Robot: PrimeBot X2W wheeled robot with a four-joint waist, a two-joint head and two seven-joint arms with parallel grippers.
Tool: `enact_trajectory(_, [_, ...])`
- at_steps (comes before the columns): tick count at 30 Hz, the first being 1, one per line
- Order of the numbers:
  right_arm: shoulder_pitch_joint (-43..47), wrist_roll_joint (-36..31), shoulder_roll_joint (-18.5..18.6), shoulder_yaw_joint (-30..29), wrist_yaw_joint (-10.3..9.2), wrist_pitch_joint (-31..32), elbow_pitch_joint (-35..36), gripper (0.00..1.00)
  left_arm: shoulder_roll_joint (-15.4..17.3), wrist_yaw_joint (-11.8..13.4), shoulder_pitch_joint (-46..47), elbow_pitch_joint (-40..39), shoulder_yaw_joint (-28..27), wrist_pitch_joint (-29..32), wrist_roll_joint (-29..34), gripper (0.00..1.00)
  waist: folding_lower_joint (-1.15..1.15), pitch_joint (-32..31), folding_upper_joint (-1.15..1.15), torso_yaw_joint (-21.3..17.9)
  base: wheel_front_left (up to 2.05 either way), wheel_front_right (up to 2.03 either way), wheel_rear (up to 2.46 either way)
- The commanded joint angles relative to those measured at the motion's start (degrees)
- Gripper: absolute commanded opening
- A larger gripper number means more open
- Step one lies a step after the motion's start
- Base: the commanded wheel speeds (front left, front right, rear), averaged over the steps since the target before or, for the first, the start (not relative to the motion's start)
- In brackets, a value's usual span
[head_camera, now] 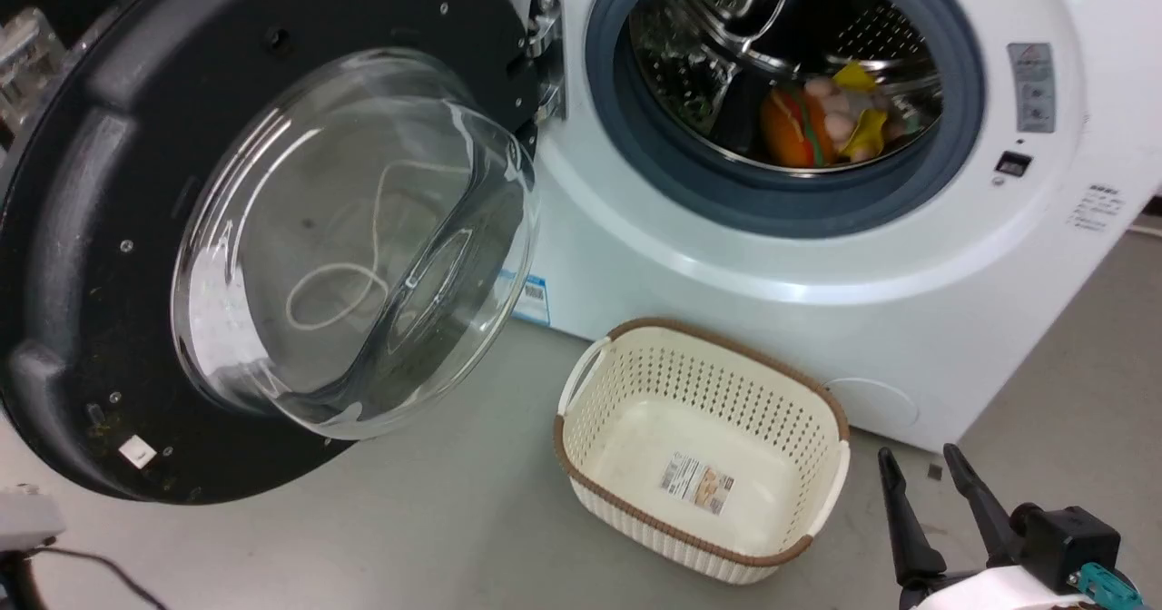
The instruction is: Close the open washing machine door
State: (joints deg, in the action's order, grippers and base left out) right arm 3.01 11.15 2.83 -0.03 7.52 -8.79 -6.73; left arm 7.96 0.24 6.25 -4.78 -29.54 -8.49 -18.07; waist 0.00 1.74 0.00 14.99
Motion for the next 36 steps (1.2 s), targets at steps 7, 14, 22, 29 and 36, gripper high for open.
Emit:
enact_trajectory(7, [-0.92,-1.1,0.03,-1.21,-0.02,0.24,1.18,1.0,6.31,-2.27,3.74,9.72,-1.37,4.42,-3.31,0.0,0.0,4.24,0.0,0.87,0.0,0.0,0.0])
enact_trajectory(14, [-1.49,-1.59,0.04,-1.91,-0.02,1.21,3.05,1.0,11.2,-4.11,7.49,16.34,-0.76,7.31,-5.86,0.0,0.0,7.39,0.0,1.38,0.0,0.0,0.0])
enact_trajectory(22, [-1.94,-1.26,0.04,-2.48,-0.03,1.44,4.12,1.0,14.94,-6.02,9.92,20.42,3.51,12.06,-10.87,0.0,0.0,9.31,0.0,2.5,0.0,0.0,0.0])
enact_trajectory(29, [-1.96,-0.16,0.04,-2.98,-0.03,0.41,3.39,1.0,18.77,-6.6,7.08,16.57,11.42,18.83,-25.09,0.0,0.0,9.28,0.0,4.26,0.0,0.0,0.0])
enact_trajectory(36, [-1.96,1.54,0.04,-2.58,-0.03,-1.41,1.51,1.0,23.02,-7.05,2.96,14.05,15.26,26.01,-38.16,0.0,0.0,8.28,0.0,6.02,0.0,0.0,0.0])
